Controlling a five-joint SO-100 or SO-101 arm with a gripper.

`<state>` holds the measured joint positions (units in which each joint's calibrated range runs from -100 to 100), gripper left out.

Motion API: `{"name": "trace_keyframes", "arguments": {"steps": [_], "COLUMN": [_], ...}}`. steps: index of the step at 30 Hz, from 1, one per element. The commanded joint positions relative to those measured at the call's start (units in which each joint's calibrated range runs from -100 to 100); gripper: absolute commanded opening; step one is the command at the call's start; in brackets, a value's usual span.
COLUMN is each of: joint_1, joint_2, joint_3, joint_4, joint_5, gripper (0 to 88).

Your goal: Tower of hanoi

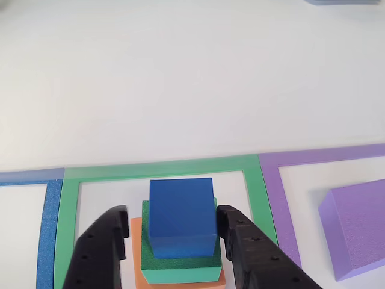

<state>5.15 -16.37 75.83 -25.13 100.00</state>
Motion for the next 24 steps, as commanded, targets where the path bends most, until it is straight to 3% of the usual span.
{"name": "trace_keyframes", "arguments": {"steps": [1,7,10,14,22,24], "joint_1": [0.91,0.76,0.61,0.68,1.9,2.74], "joint_2": [-0.13,-2.94,-7.75,-16.72,-26.02,-25.93], "joint_3": [-1.91,-2.0,-3.09,-7.9,-27.35,-35.16], "joint_4": [-1.46,-0.41,5.34,20.72,55.6,65.88], "joint_5": [0.0,0.0,0.0,0.0,0.0,0.0], "gripper": [22.5,27.0,27.3,24.4,1.3,0.0]}}
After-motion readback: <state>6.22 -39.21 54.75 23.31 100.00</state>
